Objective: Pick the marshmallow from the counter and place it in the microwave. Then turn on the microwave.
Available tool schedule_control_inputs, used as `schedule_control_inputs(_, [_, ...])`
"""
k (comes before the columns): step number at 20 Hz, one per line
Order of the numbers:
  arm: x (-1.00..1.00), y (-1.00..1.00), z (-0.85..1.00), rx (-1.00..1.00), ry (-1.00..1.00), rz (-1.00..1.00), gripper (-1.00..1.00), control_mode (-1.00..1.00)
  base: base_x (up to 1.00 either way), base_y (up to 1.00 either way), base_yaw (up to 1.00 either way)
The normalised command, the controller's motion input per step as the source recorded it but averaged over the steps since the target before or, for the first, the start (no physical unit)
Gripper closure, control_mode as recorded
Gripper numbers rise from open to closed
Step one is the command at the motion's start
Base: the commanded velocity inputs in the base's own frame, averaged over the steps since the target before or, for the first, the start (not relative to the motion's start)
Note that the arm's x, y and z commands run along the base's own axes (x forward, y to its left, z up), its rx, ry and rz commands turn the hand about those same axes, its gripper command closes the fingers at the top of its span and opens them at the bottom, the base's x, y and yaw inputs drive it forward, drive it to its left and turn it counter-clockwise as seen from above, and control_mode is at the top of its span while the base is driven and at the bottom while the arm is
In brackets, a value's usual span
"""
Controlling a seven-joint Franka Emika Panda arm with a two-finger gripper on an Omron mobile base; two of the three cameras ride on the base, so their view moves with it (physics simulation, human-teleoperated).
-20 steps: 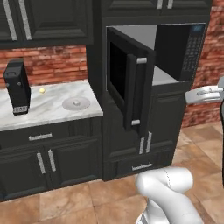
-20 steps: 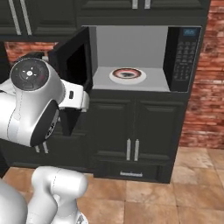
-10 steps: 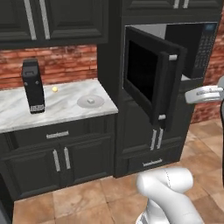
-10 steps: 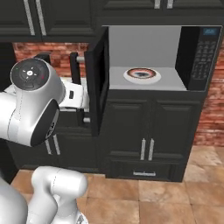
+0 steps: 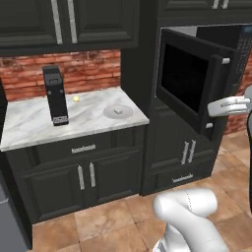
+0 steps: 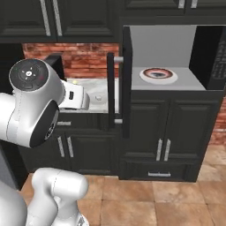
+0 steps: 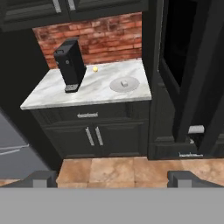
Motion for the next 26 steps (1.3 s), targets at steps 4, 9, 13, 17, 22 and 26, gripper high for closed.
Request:
schedule_control_inputs(4, [0.0,0.0,0.0,0.0,0.0,0.0,-1.0,1.0,0.14,0.48,-0.09])
schedule_control_inputs(9, [0.0,0.0,0.0,0.0,0.0,0.0,-1.0,1.0,0.33,0.38,-0.07])
schedule_control_inputs(13, [0.0,0.0,0.0,0.0,0.0,0.0,-1.0,1.0,0.42,0.35,-0.05])
schedule_control_inputs(17, [0.0,0.0,0.0,0.0,0.0,0.0,-1.0,1.0,0.41,0.39,-0.05])
schedule_control_inputs(22, [0.0,0.0,0.0,0.0,0.0,0.0,-1.0,1.0,0.37,0.42,-0.05])
schedule_control_inputs(26, [0.0,0.0,0.0,0.0,0.0,0.0,-1.0,1.0,0.32,0.42,-0.05])
